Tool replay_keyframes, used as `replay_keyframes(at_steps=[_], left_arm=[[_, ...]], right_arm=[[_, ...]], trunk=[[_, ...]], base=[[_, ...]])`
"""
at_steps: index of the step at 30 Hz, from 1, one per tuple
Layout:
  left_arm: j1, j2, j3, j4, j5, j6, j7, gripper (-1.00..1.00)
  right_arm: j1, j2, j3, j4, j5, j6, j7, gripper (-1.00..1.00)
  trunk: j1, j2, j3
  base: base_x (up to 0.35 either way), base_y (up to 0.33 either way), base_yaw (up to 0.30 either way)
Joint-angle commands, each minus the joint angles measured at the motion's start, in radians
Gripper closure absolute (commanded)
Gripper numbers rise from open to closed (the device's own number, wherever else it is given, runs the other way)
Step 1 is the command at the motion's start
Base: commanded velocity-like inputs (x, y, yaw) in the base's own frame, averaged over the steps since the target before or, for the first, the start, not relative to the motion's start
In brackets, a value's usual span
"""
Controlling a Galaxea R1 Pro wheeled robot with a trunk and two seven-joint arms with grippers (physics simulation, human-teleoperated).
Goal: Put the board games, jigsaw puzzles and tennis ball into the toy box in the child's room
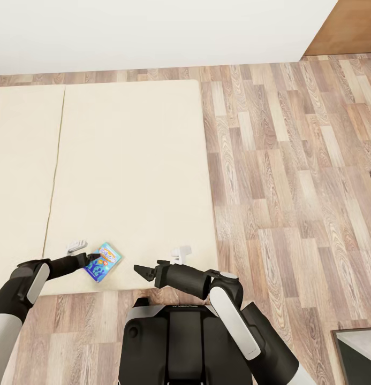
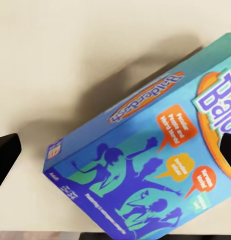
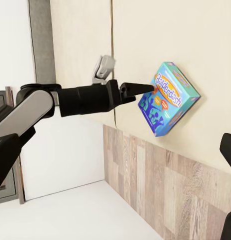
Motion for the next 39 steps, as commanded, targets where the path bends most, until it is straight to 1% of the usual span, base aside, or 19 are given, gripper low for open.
replay_keyframes(at_steps=[1,5,10,31,39], left_arm=[[0.000,0.001,0.007,0.002,0.003,0.007,-0.002,-1.00],[0.000,0.002,0.017,0.006,0.003,0.004,-0.003,-1.00],[0.000,0.002,0.021,0.009,0.003,0.003,-0.003,-1.00],[0.000,0.001,0.022,0.013,0.005,0.001,-0.004,-1.00],[0.000,-0.002,0.021,0.017,0.004,0.000,-0.004,-1.00]], right_arm=[[0.000,0.000,-0.001,0.000,0.001,0.005,0.003,-1.00],[0.000,0.000,-0.001,0.000,0.002,0.005,0.003,-1.00],[0.000,0.000,-0.001,0.000,0.002,0.005,0.003,-1.00],[0.000,0.000,-0.002,0.000,0.001,0.005,0.003,-1.00],[0.000,0.000,-0.002,0.000,0.002,0.006,0.003,-1.00]], trunk=[[0.001,-0.002,-0.001],[0.001,-0.002,-0.001],[0.001,-0.002,-0.001],[0.001,-0.002,-0.001],[0.001,-0.002,-0.005]], base=[[0.000,0.000,0.000],[0.000,0.000,0.000],[0.000,0.000,0.000],[0.000,0.000,0.000],[0.000,0.000,0.000]])
